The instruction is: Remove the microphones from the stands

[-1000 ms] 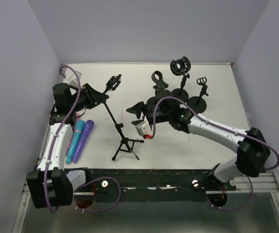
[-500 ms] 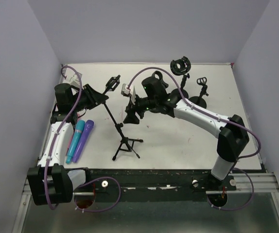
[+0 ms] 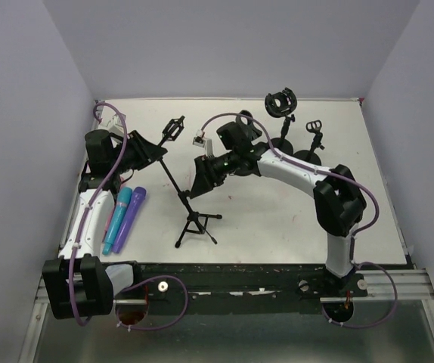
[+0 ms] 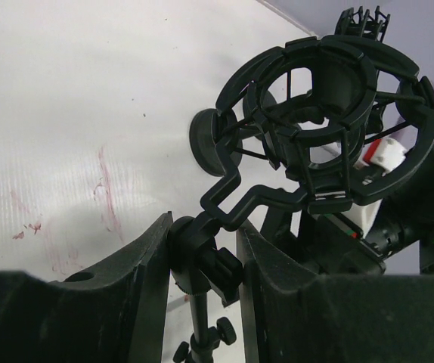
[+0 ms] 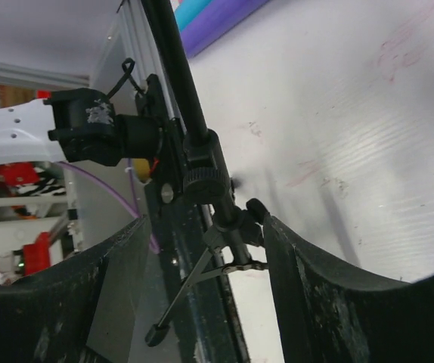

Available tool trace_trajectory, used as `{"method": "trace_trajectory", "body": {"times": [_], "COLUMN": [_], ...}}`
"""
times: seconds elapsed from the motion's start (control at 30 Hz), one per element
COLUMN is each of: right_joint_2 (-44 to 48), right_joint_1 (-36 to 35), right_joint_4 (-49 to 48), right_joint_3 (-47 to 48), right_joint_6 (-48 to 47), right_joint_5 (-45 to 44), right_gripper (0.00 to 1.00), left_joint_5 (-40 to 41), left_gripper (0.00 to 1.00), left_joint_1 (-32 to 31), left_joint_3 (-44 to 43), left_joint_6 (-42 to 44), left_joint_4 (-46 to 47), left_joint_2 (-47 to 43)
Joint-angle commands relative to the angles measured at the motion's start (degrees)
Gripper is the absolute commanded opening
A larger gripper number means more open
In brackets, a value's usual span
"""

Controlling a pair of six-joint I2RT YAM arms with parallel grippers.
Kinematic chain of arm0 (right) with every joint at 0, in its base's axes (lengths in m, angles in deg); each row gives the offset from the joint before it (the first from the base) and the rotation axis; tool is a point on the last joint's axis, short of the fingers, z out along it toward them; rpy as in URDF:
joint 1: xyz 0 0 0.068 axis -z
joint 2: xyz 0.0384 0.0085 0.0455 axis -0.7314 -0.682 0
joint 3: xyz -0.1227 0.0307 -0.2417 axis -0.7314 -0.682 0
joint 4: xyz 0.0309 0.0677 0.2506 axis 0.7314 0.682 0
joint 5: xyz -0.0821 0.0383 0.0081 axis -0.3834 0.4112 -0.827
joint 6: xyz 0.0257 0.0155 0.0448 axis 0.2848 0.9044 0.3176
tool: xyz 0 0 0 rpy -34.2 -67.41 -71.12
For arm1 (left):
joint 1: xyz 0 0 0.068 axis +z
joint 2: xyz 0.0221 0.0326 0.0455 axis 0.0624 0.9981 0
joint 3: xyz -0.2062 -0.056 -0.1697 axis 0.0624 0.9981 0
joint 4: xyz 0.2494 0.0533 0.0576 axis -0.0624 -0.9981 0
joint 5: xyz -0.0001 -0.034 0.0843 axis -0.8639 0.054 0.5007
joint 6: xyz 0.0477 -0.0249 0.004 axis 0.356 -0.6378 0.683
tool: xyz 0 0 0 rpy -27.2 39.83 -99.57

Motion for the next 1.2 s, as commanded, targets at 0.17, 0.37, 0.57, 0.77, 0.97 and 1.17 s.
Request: {"method": "trace_trajectory", "body": {"times": [0.17, 0.37, 0.57, 0.77, 0.97, 1.17], "right_joint_2": [-4.5, -5.6, -6.4, -7.1, -6.6, -4.8], "right_joint_1": [-0.1, -0.1, -0.1, -0.1, -0.1, -1.8], "right_joint_4": [-6.0, -7.4, -9.1, -9.5, -10.5, -7.0], "right_joint_3": [-0.4, 0.2, 0.8, 1.4, 1.5, 4.7], "right_joint_6": [10.3, 11.5, 12.6, 12.7, 10.3, -8.7], "right_joint_5": [7.0, 7.5, 7.4, 5.5, 3.4, 0.9], "right_gripper": [0.61, 0.54, 0.51, 0.43, 0.21, 0.09], "left_joint_5": [0.6, 0.6, 0.8, 0.8, 0.5, -0.3], "left_gripper": [0.00, 0.00, 0.00, 0.00, 0.00, 0.00], "left_joint_1": [0.0, 0.1, 0.1, 0.0, 0.1, 0.1], "left_joint_3": [1.1, 1.4, 1.4, 1.3, 1.0, 0.8], "left_joint_6": [-2.5, -2.7, -2.5, -2.7, -2.9, -3.5], "left_joint_4": [3.1, 3.4, 3.3, 3.2, 3.2, 2.8], "left_joint_2": [-1.5, -1.6, -1.6, -1.5, -1.1, -0.9]}}
